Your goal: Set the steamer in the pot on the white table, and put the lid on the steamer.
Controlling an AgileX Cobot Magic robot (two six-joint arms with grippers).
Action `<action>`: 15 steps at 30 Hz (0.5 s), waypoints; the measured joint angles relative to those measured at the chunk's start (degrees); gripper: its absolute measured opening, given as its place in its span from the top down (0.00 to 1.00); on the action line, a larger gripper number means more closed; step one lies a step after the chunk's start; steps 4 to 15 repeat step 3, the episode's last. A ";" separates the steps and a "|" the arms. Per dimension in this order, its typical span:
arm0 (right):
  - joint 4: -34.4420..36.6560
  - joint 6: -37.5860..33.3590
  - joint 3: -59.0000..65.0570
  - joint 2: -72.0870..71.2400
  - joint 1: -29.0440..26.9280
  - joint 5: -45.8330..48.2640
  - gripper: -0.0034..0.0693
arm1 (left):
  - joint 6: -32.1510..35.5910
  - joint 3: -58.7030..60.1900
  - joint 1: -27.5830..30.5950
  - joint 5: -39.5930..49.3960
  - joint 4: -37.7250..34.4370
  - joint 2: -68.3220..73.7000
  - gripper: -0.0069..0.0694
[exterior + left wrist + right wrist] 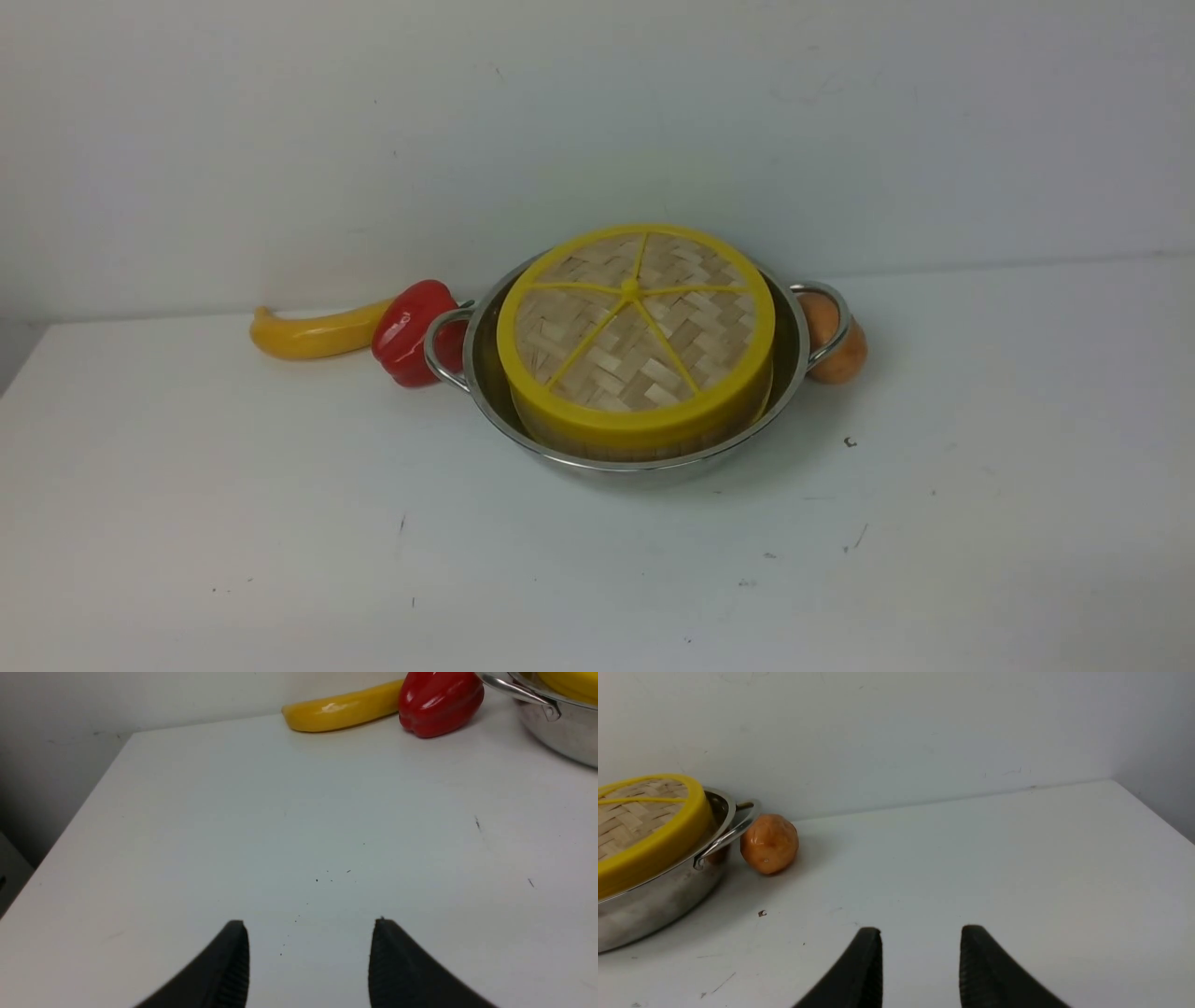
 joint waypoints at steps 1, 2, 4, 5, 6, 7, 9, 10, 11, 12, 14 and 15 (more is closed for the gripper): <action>0.00 0.00 0.00 0.00 0.00 0.00 0.61 | 0.00 0.00 0.00 0.00 0.00 0.00 0.48; 0.00 0.00 0.00 0.00 0.00 0.00 0.61 | 0.00 0.00 0.00 0.00 0.00 0.00 0.48; 0.00 0.00 0.00 0.00 0.00 0.00 0.61 | 0.00 0.00 0.00 0.00 0.00 0.00 0.48; 0.00 0.00 0.00 0.00 0.00 0.00 0.61 | 0.00 0.00 0.00 0.00 0.00 0.00 0.48; 0.00 0.00 0.00 0.00 0.00 0.00 0.61 | 0.00 0.00 0.00 0.00 0.00 0.00 0.48; 0.00 0.00 0.00 0.00 0.00 0.00 0.61 | 0.00 0.00 0.00 0.00 0.00 0.00 0.48; 0.00 0.00 0.00 0.00 0.00 0.00 0.61 | 0.00 0.00 0.00 0.00 0.00 0.00 0.48; 0.00 0.00 0.00 0.00 0.00 0.00 0.61 | 0.00 0.00 0.00 0.00 0.00 0.00 0.48; 0.00 0.00 0.00 0.00 0.00 0.00 0.61 | 0.00 0.00 0.00 0.00 0.00 0.00 0.48; 0.00 0.00 0.00 0.00 0.00 0.00 0.61 | 0.00 0.00 0.00 0.00 0.00 0.00 0.48; 0.00 0.00 0.00 0.00 0.00 0.00 0.61 | 0.00 0.00 0.00 0.00 0.00 0.00 0.48; 0.00 0.00 0.00 0.00 0.00 0.00 0.61 | 0.00 0.00 0.00 0.00 0.00 0.00 0.48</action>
